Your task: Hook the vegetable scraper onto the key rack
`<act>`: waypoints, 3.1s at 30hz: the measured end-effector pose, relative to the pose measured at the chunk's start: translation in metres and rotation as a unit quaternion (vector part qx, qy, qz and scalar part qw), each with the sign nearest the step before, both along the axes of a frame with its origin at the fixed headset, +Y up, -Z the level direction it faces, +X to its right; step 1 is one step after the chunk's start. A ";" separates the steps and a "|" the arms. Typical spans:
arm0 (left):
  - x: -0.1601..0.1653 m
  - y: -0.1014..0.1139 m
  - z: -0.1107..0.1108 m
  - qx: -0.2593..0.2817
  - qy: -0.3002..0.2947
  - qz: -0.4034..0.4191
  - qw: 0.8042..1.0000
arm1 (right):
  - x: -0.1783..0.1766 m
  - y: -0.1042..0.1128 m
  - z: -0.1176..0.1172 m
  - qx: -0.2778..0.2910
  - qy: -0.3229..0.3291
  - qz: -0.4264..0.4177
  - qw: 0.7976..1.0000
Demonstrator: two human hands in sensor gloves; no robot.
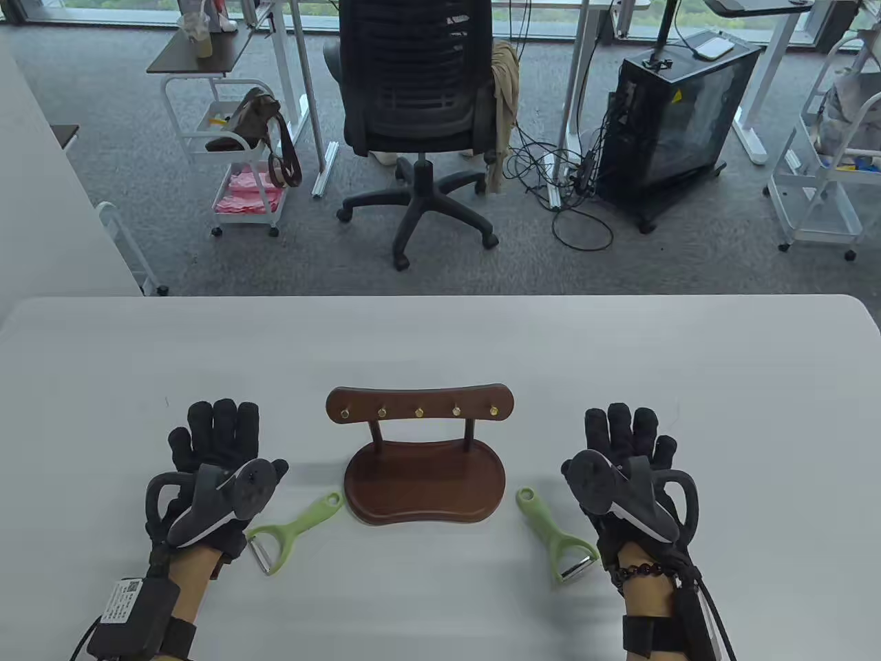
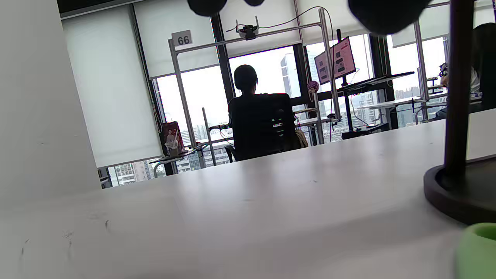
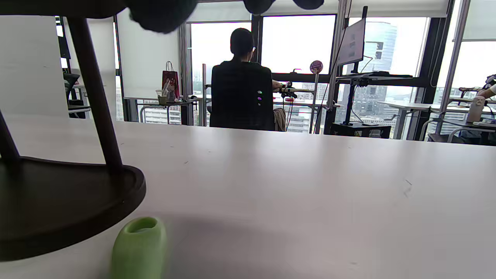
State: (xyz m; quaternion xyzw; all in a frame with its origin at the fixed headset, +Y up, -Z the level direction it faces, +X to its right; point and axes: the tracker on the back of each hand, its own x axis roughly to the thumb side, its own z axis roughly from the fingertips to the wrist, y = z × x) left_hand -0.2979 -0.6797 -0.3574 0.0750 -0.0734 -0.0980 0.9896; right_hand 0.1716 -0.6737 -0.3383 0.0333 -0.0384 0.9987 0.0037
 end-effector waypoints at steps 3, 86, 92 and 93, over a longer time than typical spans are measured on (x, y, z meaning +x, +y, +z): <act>0.001 0.000 0.000 0.003 -0.001 -0.001 1.000 | 0.002 0.000 0.000 -0.006 -0.005 -0.006 1.000; 0.018 -0.002 0.006 0.003 -0.024 -0.003 1.000 | -0.060 -0.081 -0.020 -0.197 0.009 0.104 0.975; 0.018 -0.002 0.006 0.004 -0.025 -0.005 1.000 | -0.066 -0.087 -0.019 -0.198 0.013 0.127 0.972; 0.018 -0.002 0.006 0.004 -0.025 -0.006 1.000 | -0.068 -0.088 -0.019 -0.194 0.014 0.134 0.972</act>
